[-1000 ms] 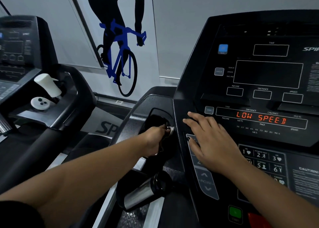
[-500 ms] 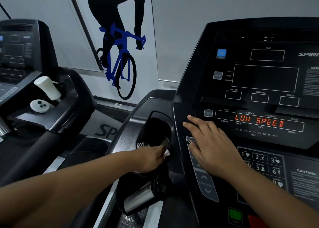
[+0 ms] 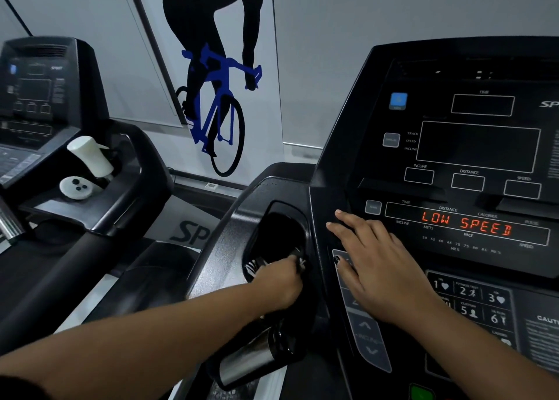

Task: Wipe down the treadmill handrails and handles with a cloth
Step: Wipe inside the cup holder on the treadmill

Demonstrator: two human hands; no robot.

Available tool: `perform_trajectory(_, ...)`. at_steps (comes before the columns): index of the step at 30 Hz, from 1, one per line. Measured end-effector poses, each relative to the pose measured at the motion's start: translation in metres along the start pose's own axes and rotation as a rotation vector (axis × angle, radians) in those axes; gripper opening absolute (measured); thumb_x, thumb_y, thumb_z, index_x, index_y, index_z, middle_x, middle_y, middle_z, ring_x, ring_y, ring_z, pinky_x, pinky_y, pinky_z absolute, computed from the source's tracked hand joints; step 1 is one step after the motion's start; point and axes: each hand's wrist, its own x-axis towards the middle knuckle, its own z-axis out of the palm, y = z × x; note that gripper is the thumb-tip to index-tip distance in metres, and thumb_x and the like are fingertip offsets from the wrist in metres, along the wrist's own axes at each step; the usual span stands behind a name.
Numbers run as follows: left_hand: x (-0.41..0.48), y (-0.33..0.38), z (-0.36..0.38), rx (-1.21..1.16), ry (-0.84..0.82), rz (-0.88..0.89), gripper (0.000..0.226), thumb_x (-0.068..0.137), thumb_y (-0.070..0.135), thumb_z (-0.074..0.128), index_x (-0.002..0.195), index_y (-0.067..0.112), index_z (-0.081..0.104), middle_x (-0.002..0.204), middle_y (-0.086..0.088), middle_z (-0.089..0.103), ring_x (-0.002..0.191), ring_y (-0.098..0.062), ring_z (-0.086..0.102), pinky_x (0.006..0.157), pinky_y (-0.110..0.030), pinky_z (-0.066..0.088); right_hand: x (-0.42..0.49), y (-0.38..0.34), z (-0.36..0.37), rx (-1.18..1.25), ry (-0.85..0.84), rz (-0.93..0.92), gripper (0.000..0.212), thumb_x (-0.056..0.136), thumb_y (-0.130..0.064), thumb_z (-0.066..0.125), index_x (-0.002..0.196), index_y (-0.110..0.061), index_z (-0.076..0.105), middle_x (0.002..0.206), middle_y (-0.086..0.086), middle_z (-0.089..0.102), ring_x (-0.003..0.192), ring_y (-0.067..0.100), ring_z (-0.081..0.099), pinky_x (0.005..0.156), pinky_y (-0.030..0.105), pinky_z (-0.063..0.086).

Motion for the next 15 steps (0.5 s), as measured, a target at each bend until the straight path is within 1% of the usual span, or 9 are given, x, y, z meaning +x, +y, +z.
perform_trajectory(2, 0.016, 0.01, 0.0, -0.378, -0.018, -0.115, 0.03, 0.103, 0.019, 0.04, 0.125, 0.003, 0.051, 0.126, -0.019, 0.058, 0.12, -0.036, 0.055, 0.105, -0.04, 0.041, 0.0, 0.0, 0.0, 0.001, -0.003, -0.001, 0.056, 0.092, -0.044, 0.027, 0.145, -0.027, 0.035, 0.155, -0.01, 0.025, 0.128, 0.014, 0.039, 0.097, 0.035, 0.045)
perform_trajectory(4, 0.028, 0.022, -0.007, -0.68, -0.007, -0.202, 0.034, 0.104, 0.022, 0.041, 0.123, -0.003, 0.055, 0.12, -0.02, 0.061, 0.108, -0.033, 0.059, 0.099, -0.039, 0.047, 0.001, -0.001, 0.0, 0.008, -0.003, 0.004, 0.056, 0.092, -0.045, 0.027, 0.146, -0.028, 0.035, 0.155, -0.01, 0.024, 0.129, 0.014, 0.038, 0.098, 0.036, 0.044)
perform_trajectory(5, 0.033, 0.029, -0.012, -0.782, 0.007, -0.238, 0.035, 0.104, 0.023, 0.042, 0.118, -0.005, 0.059, 0.11, -0.018, 0.065, 0.097, -0.03, 0.06, 0.092, -0.04, 0.05, 0.001, -0.001, 0.0, 0.013, 0.0, 0.004, 0.056, 0.093, -0.045, 0.028, 0.146, -0.028, 0.035, 0.155, -0.01, 0.025, 0.129, 0.014, 0.038, 0.099, 0.036, 0.044)
perform_trajectory(6, 0.035, 0.035, -0.018, -0.856, 0.005, -0.262, 0.033, 0.104, 0.021, 0.042, 0.106, -0.004, 0.063, 0.094, -0.015, 0.068, 0.085, -0.027, 0.061, 0.082, -0.036, 0.054, 0.0, 0.0, 0.0, 0.018, 0.002, 0.005, 0.056, 0.093, -0.045, 0.028, 0.146, -0.029, 0.035, 0.155, -0.011, 0.025, 0.129, 0.013, 0.038, 0.099, 0.036, 0.044)
perform_trajectory(7, 0.038, 0.04, -0.024, -0.925, -0.02, -0.304, 0.032, 0.103, 0.02, 0.043, 0.092, 0.0, 0.064, 0.076, -0.011, 0.068, 0.071, -0.024, 0.06, 0.068, -0.031, 0.054, 0.0, 0.0, 0.0, 0.021, 0.003, 0.005, 0.056, 0.093, -0.046, 0.027, 0.146, -0.03, 0.034, 0.155, -0.012, 0.024, 0.13, 0.013, 0.037, 0.1, 0.035, 0.043)
perform_trajectory(8, 0.037, 0.044, -0.03, -0.998, -0.048, -0.348, 0.033, 0.103, 0.021, 0.043, 0.082, 0.004, 0.062, 0.066, -0.008, 0.064, 0.063, -0.022, 0.057, 0.057, -0.026, 0.05, 0.0, 0.0, 0.0, 0.024, 0.001, 0.004, 0.056, 0.093, -0.047, 0.027, 0.147, -0.031, 0.033, 0.155, -0.013, 0.023, 0.13, 0.012, 0.036, 0.1, 0.034, 0.043)
perform_trajectory(9, 0.038, 0.046, -0.034, -1.048, -0.059, -0.376, 0.034, 0.104, 0.023, 0.043, 0.081, 0.006, 0.061, 0.065, -0.008, 0.062, 0.06, -0.021, 0.056, 0.053, -0.024, 0.047, 0.0, 0.001, 0.001, 0.029, 0.001, 0.002, 0.056, 0.093, -0.047, 0.027, 0.147, -0.032, 0.032, 0.155, -0.014, 0.022, 0.13, 0.011, 0.035, 0.101, 0.033, 0.042)
perform_trajectory(12, 0.04, 0.041, -0.044, -1.163, -0.034, -0.409, 0.036, 0.103, 0.036, 0.045, 0.098, 0.006, 0.064, 0.077, -0.01, 0.063, 0.065, -0.023, 0.059, 0.056, -0.026, 0.048, 0.001, 0.002, 0.0, 0.048, 0.004, -0.001, 0.056, 0.092, -0.047, 0.029, 0.146, -0.034, 0.032, 0.155, -0.017, 0.021, 0.131, 0.008, 0.034, 0.101, 0.031, 0.041)
perform_trajectory(15, 0.046, 0.031, -0.051, -1.25, 0.07, -0.481, 0.049, 0.099, 0.049, 0.047, 0.107, 0.003, 0.063, 0.08, -0.013, 0.062, 0.069, -0.026, 0.059, 0.066, -0.033, 0.05, 0.0, 0.002, 0.0, 0.069, 0.014, -0.005, 0.055, 0.092, -0.047, 0.03, 0.145, -0.034, 0.034, 0.155, -0.018, 0.022, 0.131, 0.008, 0.035, 0.101, 0.031, 0.041)
